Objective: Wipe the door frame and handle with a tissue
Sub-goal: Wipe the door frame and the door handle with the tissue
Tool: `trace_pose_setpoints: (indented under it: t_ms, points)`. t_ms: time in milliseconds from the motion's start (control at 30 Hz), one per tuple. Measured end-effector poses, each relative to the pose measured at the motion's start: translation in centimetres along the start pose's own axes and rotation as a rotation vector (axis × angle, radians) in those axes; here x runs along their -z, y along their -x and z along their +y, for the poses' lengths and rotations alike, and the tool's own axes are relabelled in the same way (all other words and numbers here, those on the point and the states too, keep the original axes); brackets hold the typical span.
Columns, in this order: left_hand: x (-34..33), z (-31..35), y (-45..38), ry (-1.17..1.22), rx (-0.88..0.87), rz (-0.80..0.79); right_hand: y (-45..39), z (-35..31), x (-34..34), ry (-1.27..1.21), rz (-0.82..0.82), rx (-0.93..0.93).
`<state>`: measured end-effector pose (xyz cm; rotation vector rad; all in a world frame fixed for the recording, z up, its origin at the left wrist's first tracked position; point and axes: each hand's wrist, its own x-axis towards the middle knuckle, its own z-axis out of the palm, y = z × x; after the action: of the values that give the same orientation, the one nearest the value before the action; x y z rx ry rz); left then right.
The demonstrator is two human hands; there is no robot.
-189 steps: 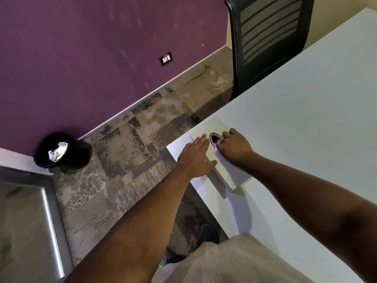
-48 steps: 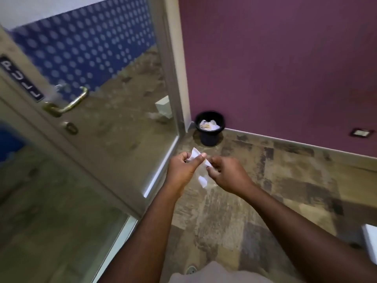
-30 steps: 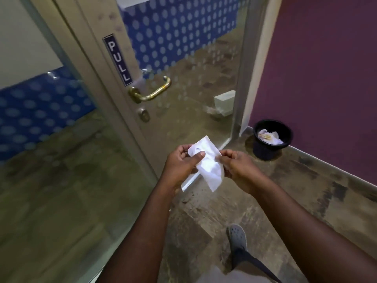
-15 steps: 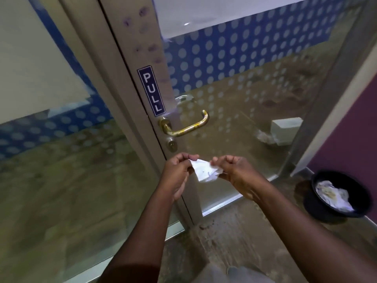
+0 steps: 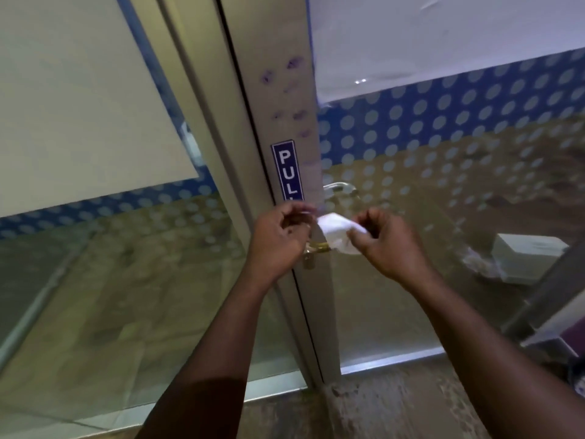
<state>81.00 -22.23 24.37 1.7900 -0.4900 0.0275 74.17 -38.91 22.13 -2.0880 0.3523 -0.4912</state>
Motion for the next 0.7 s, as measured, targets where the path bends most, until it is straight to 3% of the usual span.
trace_pose_setpoints:
  t_ms: [267,367,433,500,600,700]
  points:
    - [6.0,7.4,-5.6,-0.370,-0.751,0.554,-5.0,-9.8,0.6,-0.182,0.659,0.425]
    - [7.4,9.7,-7.9,-0.519,-0.930,0.666,-7.3,-13.7,1.2,-0.138,0.922,0.699]
    - [7.9,10.8,-9.1,-0.608,-1.017,0.722,-8.9,-15.3,1.1,-0.018,1.013,0.895]
    - [8.2,11.6,-10.1,-0.682,-1.069,0.747,-10.1,-15.8,0.5,0.203,0.986,1.017]
    - [8.6,11.7,-11.1,-0.800,-1.087,0.748,-10.8,-13.8,-1.4,0.505,0.799,1.122]
    - [9.1,11.0,-11.9,-0.877,-1.092,0.757,-10.5,-11.3,-2.4,0.627,0.624,1.105]
